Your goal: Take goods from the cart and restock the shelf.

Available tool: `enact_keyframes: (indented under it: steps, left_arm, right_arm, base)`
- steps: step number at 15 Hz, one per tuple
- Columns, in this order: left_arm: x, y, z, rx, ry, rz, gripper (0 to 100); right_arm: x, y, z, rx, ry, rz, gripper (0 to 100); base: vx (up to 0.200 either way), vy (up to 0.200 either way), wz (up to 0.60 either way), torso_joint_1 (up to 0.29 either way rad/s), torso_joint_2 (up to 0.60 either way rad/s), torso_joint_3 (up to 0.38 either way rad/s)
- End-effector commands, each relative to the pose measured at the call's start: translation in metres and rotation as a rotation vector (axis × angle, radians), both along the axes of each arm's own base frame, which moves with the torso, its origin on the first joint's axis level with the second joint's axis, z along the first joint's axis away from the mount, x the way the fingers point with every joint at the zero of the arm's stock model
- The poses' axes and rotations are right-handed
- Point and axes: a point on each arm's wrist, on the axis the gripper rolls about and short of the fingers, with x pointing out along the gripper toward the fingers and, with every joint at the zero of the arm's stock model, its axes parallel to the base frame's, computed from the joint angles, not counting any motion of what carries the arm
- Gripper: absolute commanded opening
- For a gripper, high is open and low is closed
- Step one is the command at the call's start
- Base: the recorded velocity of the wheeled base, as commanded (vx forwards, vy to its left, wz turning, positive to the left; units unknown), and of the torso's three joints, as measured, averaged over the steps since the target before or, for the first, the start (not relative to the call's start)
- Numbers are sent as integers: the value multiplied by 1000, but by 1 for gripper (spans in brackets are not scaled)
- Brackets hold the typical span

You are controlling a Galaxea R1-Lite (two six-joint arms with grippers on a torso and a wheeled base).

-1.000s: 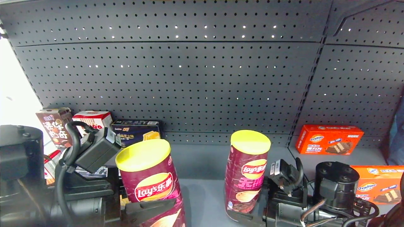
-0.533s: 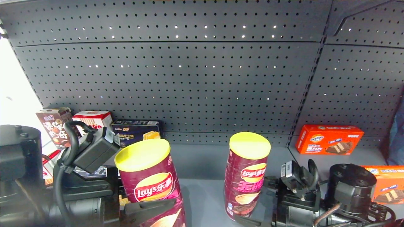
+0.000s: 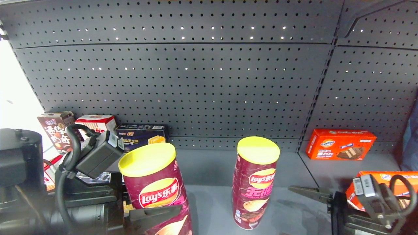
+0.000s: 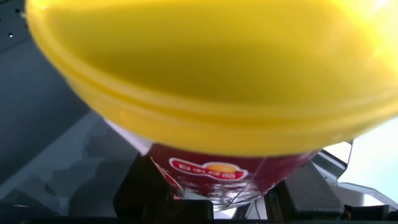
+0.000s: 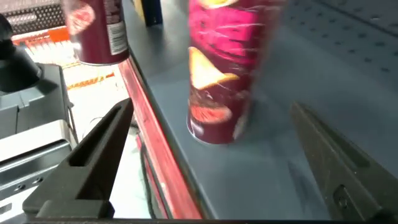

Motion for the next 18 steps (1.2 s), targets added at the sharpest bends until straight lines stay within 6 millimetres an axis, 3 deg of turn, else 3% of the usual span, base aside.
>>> enact_keyframes:
  steps: [1,8,14,18]
  left_arm:
    - [0,0,1,0,-3,0,0]
    - [-2,1,1,3,-7,13,0]
    - [-2,1,1,2,-10,14,0]
    - [1,0,7,-9,-28,14,0]
  right_arm:
    - [-26,-30,23,75,-133,-83,100]
    - [-42,-70,64,173,-414,-421,100]
    - [-76,-96,52,125,-406,-778,100]
    - [-115,-101,33,98,-330,-1009,100]
  base:
    - [0,0,0,0,0,0]
    - [0,0,0,0,0,0]
    - [0,0,0,0,0,0]
    - [0,0,0,0,0,0]
